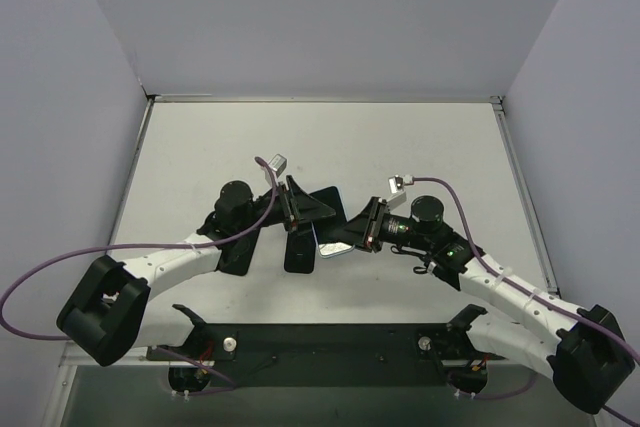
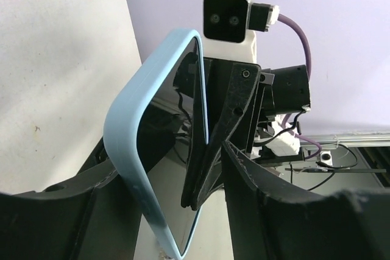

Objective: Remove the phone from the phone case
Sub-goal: Adjust the phone, then remove the phone case from the phone.

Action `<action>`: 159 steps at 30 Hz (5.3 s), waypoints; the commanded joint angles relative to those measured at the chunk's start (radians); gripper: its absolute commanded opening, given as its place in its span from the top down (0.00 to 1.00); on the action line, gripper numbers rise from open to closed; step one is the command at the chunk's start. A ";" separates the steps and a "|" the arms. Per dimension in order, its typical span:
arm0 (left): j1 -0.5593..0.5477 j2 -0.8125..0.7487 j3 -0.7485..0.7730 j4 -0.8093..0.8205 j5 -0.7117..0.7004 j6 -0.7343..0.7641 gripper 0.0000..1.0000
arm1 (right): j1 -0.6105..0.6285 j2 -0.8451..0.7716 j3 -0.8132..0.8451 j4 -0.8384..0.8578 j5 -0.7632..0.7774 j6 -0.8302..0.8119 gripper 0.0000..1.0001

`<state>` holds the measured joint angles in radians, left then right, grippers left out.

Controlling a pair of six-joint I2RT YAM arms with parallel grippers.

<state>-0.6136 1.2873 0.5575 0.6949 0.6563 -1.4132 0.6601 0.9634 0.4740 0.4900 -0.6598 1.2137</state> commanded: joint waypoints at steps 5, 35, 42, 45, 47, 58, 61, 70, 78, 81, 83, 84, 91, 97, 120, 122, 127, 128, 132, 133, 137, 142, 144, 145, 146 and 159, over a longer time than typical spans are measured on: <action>-0.011 -0.011 -0.005 0.141 -0.011 -0.055 0.48 | -0.001 0.041 -0.048 0.329 -0.060 0.148 1.00; 0.002 0.055 0.031 0.327 -0.083 -0.211 0.57 | 0.013 0.067 -0.117 0.401 -0.070 0.179 1.00; 0.018 0.050 0.044 0.312 -0.077 -0.230 1.00 | 0.007 0.071 -0.083 0.183 -0.048 0.107 0.67; 0.051 0.021 0.039 0.279 -0.080 -0.231 1.00 | 0.006 -0.014 0.009 -0.130 0.044 -0.043 0.41; 0.070 -0.006 0.038 0.230 -0.080 -0.219 1.00 | -0.014 -0.063 0.046 -0.203 0.058 -0.074 0.34; 0.140 -0.049 0.073 0.130 -0.053 -0.187 1.00 | -0.033 -0.054 0.005 0.044 -0.001 0.075 0.43; 0.140 -0.054 0.071 0.137 -0.049 -0.199 1.00 | -0.031 -0.025 0.009 0.127 -0.004 0.107 0.50; 0.141 -0.083 0.064 0.120 -0.063 -0.187 1.00 | -0.008 0.063 0.020 0.292 -0.015 0.205 0.79; 0.143 -0.103 0.074 0.224 -0.063 -0.225 1.00 | -0.007 0.055 -0.035 0.448 0.064 0.410 1.00; 0.143 -0.120 0.108 0.276 -0.084 -0.269 1.00 | -0.007 0.096 -0.049 0.629 0.104 0.544 1.00; 0.143 -0.131 0.148 0.298 -0.107 -0.279 1.00 | -0.005 0.145 -0.045 0.755 0.146 0.605 1.00; 0.143 -0.132 0.160 0.299 -0.116 -0.280 1.00 | -0.004 0.162 -0.028 0.792 0.158 0.656 1.00; 0.143 -0.115 0.254 0.414 -0.196 -0.311 1.00 | 0.036 0.356 0.139 1.065 0.264 0.814 1.00; 0.140 -0.124 0.263 0.474 -0.260 -0.349 1.00 | 0.085 0.461 0.256 1.110 0.308 0.833 1.00; 0.137 -0.143 0.265 0.704 -0.408 -0.527 1.00 | 0.203 0.718 0.569 1.173 0.419 0.880 1.00; 0.137 -0.154 0.268 0.700 -0.409 -0.529 1.00 | 0.207 0.729 0.565 1.171 0.419 0.879 1.00; 0.137 -0.169 0.278 0.681 -0.412 -0.533 1.00 | 0.210 0.741 0.537 1.156 0.391 0.834 1.00; 0.137 -0.169 0.280 0.681 -0.414 -0.538 1.00 | 0.207 0.739 0.525 1.151 0.387 0.822 1.00; 0.133 -0.138 0.291 0.715 -0.425 -0.581 1.00 | 0.191 0.735 0.434 1.118 0.355 0.744 1.00; 0.132 -0.125 0.294 0.735 -0.426 -0.590 1.00 | 0.190 0.738 0.424 1.122 0.348 0.742 1.00; 0.126 -0.125 0.315 0.707 -0.403 -0.598 1.00 | 0.168 0.736 0.355 1.102 0.322 0.701 1.00; 0.115 -0.129 0.309 0.693 -0.394 -0.601 1.00 | 0.127 0.678 0.269 0.960 0.298 0.612 1.00; 0.114 -0.123 0.312 0.684 -0.376 -0.598 1.00 | 0.122 0.641 0.252 0.838 0.276 0.532 1.00; 0.112 -0.109 0.311 0.692 -0.374 -0.602 1.00 | 0.124 0.611 0.249 0.782 0.275 0.497 1.00; 0.106 -0.102 0.311 0.709 -0.380 -0.618 1.00 | 0.124 0.598 0.241 0.738 0.275 0.445 1.00; 0.080 -0.082 0.346 0.741 -0.396 -0.627 1.00 | 0.082 0.465 0.180 0.291 0.333 0.250 1.00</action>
<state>-0.4637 1.2621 0.7673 1.0489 0.2012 -1.8919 0.7483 1.3479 0.7269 1.2942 -0.3328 1.6447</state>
